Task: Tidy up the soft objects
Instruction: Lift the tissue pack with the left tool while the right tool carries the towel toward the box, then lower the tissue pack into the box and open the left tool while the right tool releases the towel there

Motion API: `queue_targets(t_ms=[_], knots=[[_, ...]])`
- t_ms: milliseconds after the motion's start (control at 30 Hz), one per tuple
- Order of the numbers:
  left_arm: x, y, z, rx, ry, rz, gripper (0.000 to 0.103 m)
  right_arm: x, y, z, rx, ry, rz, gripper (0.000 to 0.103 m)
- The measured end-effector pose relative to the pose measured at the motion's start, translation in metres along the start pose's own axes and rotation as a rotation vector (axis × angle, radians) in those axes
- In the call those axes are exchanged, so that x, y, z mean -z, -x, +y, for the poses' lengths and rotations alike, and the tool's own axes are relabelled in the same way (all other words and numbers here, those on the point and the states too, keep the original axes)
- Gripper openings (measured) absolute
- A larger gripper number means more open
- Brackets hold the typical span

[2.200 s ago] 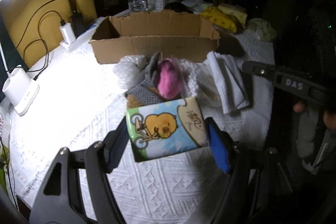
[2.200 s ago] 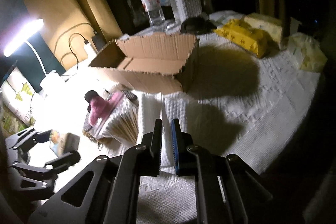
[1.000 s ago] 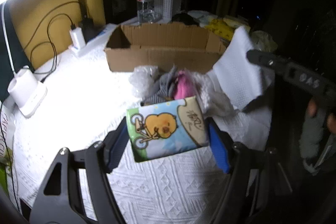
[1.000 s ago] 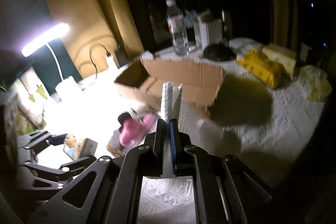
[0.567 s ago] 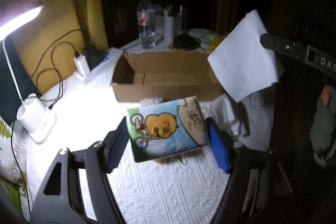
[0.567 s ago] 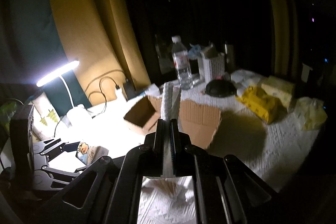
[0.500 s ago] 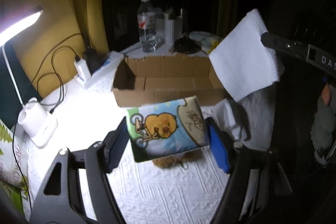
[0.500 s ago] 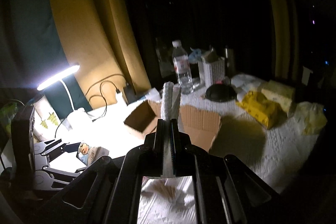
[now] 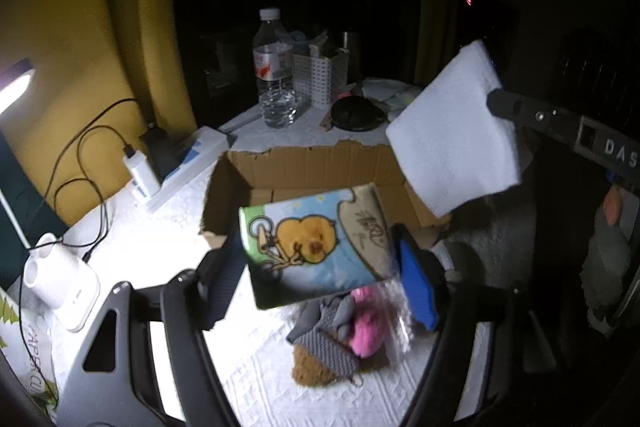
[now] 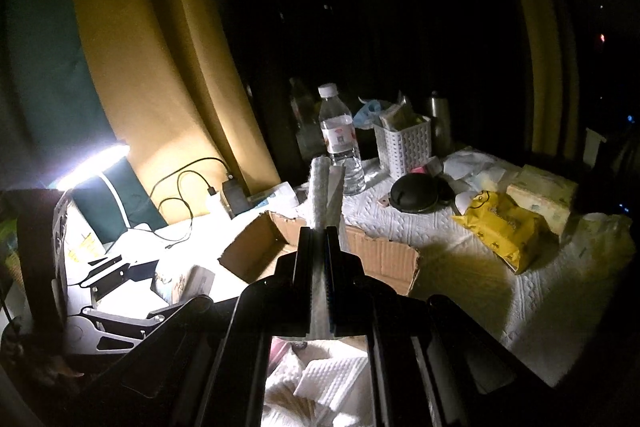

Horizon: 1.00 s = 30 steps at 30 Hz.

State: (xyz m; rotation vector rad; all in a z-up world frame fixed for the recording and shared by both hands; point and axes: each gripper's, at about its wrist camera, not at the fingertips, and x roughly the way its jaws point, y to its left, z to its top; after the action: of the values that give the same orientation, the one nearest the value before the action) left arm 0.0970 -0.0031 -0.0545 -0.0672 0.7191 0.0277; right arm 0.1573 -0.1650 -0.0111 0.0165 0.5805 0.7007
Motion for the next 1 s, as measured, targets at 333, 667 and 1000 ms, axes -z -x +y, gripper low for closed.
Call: queue_targets(t_ms=[333,667,1000], knots=[[-0.018,-0.044,-0.011,0.03,-0.01,0.015,0.071,0.014,-0.045,-0.025,0.01,-0.05,0.073,0.006],[-0.016,-0.095,-0.021,0.054,-0.001,0.083,0.071,0.044,-0.092,-0.052,0.024,-0.101,0.166,0.006],[-0.012,-0.129,-0.021,0.114,0.05,0.157,0.072,0.06,-0.11,-0.069,0.028,-0.13,0.207,0.006]])
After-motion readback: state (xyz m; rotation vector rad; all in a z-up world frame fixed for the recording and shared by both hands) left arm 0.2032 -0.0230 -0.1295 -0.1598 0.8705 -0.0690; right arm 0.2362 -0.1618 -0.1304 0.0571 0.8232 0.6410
